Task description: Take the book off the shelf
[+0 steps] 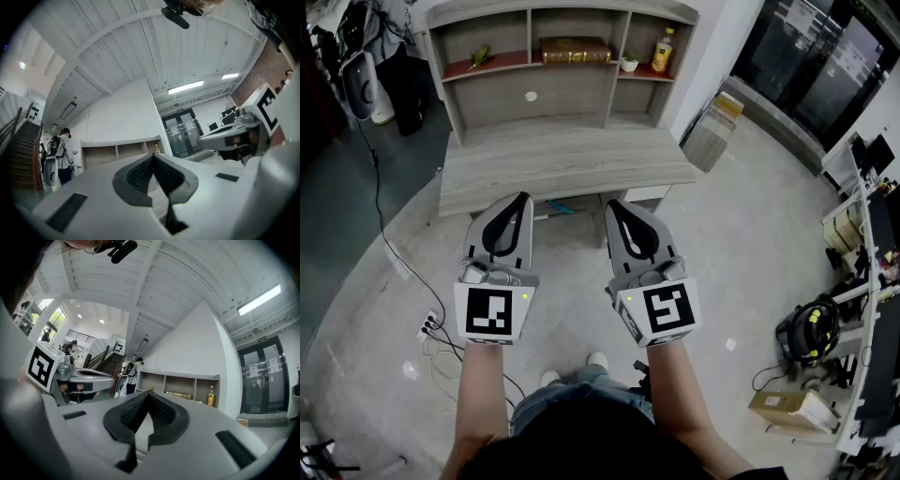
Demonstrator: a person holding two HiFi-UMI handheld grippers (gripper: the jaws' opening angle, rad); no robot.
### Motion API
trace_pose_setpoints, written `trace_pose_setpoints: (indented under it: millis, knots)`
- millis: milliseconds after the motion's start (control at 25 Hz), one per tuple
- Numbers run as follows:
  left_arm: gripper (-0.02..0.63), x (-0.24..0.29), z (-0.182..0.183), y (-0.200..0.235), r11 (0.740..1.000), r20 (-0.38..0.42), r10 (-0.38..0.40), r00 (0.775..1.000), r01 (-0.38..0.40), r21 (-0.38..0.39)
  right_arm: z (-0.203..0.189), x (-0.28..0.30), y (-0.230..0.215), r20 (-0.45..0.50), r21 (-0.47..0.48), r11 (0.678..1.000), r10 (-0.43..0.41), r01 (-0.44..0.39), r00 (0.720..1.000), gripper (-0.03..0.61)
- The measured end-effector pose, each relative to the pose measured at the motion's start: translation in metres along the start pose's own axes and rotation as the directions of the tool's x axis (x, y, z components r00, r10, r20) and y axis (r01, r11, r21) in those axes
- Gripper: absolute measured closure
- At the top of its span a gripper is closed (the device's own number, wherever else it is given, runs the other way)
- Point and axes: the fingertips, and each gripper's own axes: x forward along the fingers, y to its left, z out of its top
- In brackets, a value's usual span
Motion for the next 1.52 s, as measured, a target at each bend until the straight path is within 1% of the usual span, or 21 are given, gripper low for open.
trace_pose_setpoints:
  millis: [240,440,480,520,560,600,680,920,1040,1160,1320,1440,1520]
  knots:
    - [0.604,0.001,-0.01,0.007,1.0,-0.005,0.009,1.0,-0.009,-0.016,-0.007,0.005,0.003,0.003,0.011,1.0,-0.003,0.003,1.0,0.566]
    - [0.604,-0.005,-0.014,0.018,1.0,-0.011,0.018,1.0,-0.018,-0.016,-0.006,0.008,0.011,0.034,0.062,0.998,0.002,-0.004,0.999,0.566]
    - [0.604,-0.006,-0.015,0.021,1.0,-0.01,0.019,1.0,-0.019,-0.017,-0.006,0.011,0.014,0.035,0.073,0.997,0.006,-0.008,0.999,0.558]
    - [0.604,-0.007,-0.015,0.024,1.0,-0.009,0.02,1.0,-0.02,-0.018,-0.006,0.014,0.016,0.035,0.082,0.997,0.01,-0.013,0.999,0.512]
    - [0.604,-0.009,-0.015,0.027,1.0,-0.009,0.02,1.0,-0.02,-0.018,-0.006,0.017,0.018,0.034,0.087,0.996,0.012,-0.015,0.999,0.375]
    - [0.604,-0.011,-0.016,0.03,1.0,-0.01,0.022,1.0,-0.022,-0.02,-0.007,0.02,0.02,0.029,0.085,0.996,0.006,-0.008,1.0,0.255]
    - [0.604,-0.015,-0.018,0.036,0.999,-0.013,0.024,1.0,-0.024,-0.023,-0.009,0.023,0.022,0.022,0.077,0.997,-0.02,0.018,1.0,0.227]
    - [0.604,-0.024,-0.027,0.057,1.0,-0.02,0.021,1.0,-0.021,-0.022,-0.021,0.029,0.031,-0.027,0.076,0.994,-0.079,0.081,0.997,0.219]
    - [0.604,-0.022,-0.03,0.061,1.0,-0.02,0.008,1.0,-0.009,-0.016,-0.023,0.031,0.031,-0.021,0.095,0.991,-0.095,0.097,0.995,0.219]
    - [0.604,-0.017,-0.032,0.067,1.0,-0.013,0.002,1.0,-0.002,-0.015,-0.026,0.038,0.029,-0.023,0.088,0.99,-0.106,0.107,0.994,0.219]
    - [0.604,-0.005,-0.035,0.078,1.0,-0.015,0.015,1.0,-0.015,-0.013,-0.028,0.053,0.018,-0.019,0.082,0.99,-0.115,0.116,0.993,0.219]
    - [0.604,0.013,-0.038,0.087,1.0,-0.001,0.027,1.0,-0.027,0.004,-0.029,0.068,0.002,-0.002,0.047,0.993,-0.112,0.112,0.994,0.219]
    - [0.604,0.031,-0.042,0.092,0.999,-0.006,0.035,0.999,-0.035,-0.004,-0.031,0.083,-0.012,0.008,0.027,0.994,-0.105,0.105,0.994,0.219]
